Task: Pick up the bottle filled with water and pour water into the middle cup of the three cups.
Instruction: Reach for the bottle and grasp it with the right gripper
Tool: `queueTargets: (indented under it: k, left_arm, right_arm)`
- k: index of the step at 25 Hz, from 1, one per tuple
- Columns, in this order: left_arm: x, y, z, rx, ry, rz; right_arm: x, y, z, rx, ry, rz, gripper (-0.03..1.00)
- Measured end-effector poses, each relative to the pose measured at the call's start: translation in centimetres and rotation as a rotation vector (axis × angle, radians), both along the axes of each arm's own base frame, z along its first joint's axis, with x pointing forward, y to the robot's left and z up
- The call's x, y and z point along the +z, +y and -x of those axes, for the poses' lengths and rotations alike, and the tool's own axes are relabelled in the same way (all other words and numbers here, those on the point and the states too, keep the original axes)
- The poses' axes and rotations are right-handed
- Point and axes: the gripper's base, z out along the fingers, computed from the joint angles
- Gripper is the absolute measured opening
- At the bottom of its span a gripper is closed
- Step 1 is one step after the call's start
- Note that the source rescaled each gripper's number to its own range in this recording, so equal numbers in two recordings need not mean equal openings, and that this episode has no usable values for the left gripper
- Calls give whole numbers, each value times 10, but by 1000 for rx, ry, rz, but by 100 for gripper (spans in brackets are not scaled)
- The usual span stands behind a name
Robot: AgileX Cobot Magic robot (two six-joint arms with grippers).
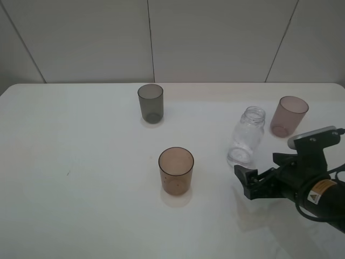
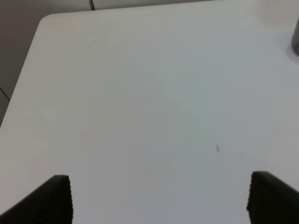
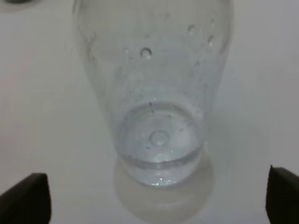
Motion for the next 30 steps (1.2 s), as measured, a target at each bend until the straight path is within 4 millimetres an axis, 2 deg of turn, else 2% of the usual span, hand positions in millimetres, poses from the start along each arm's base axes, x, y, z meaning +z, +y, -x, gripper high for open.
queueTargets:
  k: [4,26,30]
  left_arm:
    - [0,0,0,0,0,0]
    - [0,0,0,0,0,0]
    - [0,0,0,0,0,0]
  right_arm:
    - [-4,1,-7,-30,-4,6,100]
    - [6,19,-50,-47,-166,-9,100]
    - [0,21,-55,-55,-157,-2,100]
